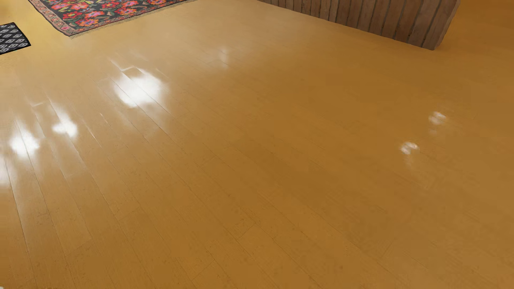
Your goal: Go around the officechair
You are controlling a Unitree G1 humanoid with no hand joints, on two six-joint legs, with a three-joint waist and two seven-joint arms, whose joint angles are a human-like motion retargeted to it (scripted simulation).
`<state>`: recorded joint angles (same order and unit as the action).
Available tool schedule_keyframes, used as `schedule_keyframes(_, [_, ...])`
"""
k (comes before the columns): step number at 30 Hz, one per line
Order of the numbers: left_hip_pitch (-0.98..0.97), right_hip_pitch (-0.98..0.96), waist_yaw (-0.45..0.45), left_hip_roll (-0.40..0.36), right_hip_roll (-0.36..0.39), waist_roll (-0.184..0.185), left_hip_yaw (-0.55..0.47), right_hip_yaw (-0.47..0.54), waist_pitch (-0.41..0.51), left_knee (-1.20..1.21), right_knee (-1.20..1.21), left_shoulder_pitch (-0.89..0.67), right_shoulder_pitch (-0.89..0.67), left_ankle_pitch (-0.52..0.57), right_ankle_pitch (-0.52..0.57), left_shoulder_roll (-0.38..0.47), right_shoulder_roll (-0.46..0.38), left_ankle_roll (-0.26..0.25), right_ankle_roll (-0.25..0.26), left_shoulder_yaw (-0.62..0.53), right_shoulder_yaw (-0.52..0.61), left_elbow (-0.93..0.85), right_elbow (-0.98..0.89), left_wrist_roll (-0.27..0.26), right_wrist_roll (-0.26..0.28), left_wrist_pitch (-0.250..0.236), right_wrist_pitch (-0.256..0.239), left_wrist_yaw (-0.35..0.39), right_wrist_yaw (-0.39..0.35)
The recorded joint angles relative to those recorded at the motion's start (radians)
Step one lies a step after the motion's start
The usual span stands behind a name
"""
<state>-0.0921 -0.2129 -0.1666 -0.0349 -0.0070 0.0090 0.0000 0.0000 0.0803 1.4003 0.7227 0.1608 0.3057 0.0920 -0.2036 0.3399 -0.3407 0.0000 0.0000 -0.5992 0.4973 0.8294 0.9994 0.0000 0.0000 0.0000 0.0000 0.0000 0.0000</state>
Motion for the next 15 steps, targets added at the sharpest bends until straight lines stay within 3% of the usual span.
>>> schedule_keyframes(2, [-0.160,0.171,0.127,-0.034,-0.016,-0.041,0.000,0.000,0.026,-0.232,-0.108,0.044,-0.035,0.114,-0.014,-0.006,-0.016,0.000,0.000,-0.034,0.020,0.048,-0.065,0.000,0.000,0.000,0.000,0.000,0.000])
schedule_keyframes(3, [-0.225,0.234,0.167,-0.040,-0.016,-0.046,0.000,0.000,0.028,-0.458,-0.149,0.065,-0.059,0.241,-0.021,-0.006,-0.019,0.000,0.000,-0.031,-0.005,0.077,-0.094,0.000,0.000,0.000,0.000,0.000,0.000])
schedule_keyframes(4, [-0.262,0.302,0.196,-0.040,-0.014,-0.053,0.000,0.000,0.024,-0.689,-0.189,0.087,-0.071,0.265,-0.033,0.003,-0.031,0.000,0.000,-0.034,-0.023,0.084,-0.158,0.000,0.000,0.000,0.000,0.000,0.000])
schedule_keyframes(6, [-0.300,0.392,0.235,-0.051,-0.030,-0.063,0.000,0.000,0.007,-0.930,-0.204,0.117,-0.096,-0.213,-0.080,0.013,-0.053,0.000,0.000,-0.066,-0.083,0.111,-0.241,0.000,0.000,0.000,0.000,0.000,0.000])
schedule_keyframes(7, [-0.327,0.428,0.250,-0.057,-0.033,-0.072,0.000,0.000,0.004,-0.937,-0.192,0.135,-0.095,-0.236,-0.095,0.032,-0.060,0.000,0.000,-0.098,-0.107,0.090,-0.256,0.000,0.000,0.000,0.000,0.000,0.000])
schedule_keyframes(8, [-0.344,0.461,0.263,-0.068,-0.031,-0.075,0.000,0.000,-0.001,-0.895,-0.167,0.152,-0.083,-0.092,-0.074,0.038,-0.058,0.000,0.000,-0.107,-0.135,0.092,-0.261,0.000,0.000,0.000,0.000,0.000,0.000])
schedule_keyframes(9, [-0.333,0.478,0.259,-0.097,-0.052,-0.094,0.000,0.000,-0.008,-0.850,-0.093,0.175,-0.055,0.033,0.018,0.039,-0.052,0.000,0.000,-0.097,-0.175,0.092,-0.263,0.000,0.000,0.000,0.000,0.000,0.000])
schedule_keyframes(10, [-0.325,0.397,0.243,-0.143,-0.098,-0.118,0.000,0.000,-0.022,-0.798,0.118,0.184,-0.042,0.112,0.193,0.037,-0.039,0.000,0.000,-0.104,-0.171,0.105,-0.223,0.000,0.000,0.000,0.000,0.000,0.000])
schedule_keyframes(11, [-0.284,0.293,0.203,-0.171,-0.108,-0.120,0.000,0.000,-0.023,-0.751,0.366,0.179,-0.029,0.098,0.270,0.035,-0.036,0.000,0.000,-0.116,-0.155,0.125,-0.181,0.000,0.000,0.000,0.000,0.000,0.000])
schedule_keyframes(12, [-0.200,0.185,0.180,-0.198,-0.137,-0.146,0.000,0.000,-0.001,-0.763,0.555,0.173,-0.026,0.035,0.143,0.043,-0.032,0.000,0.000,-0.109,-0.140,0.105,-0.153,0.000,0.000,0.000,0.000,0.000,0.000])
schedule_keyframes(13, [-0.088,0.087,0.151,-0.196,-0.130,-0.147,0.000,0.000,0.023,-0.809,0.610,0.157,-0.032,-0.039,0.036,0.044,-0.025,0.000,0.000,-0.108,-0.105,0.095,-0.130,0.000,0.000,0.000,0.000,0.000,0.000])
schedule_keyframes(15, [0.082,-0.039,0.032,-0.176,-0.107,-0.116,0.000,0.000,0.038,-0.864,0.397,0.098,-0.009,-0.162,-0.042,0.054,-0.022,0.000,0.000,-0.107,-0.047,0.099,-0.101,0.000,0.000,0.000,0.000,0.000,0.000])
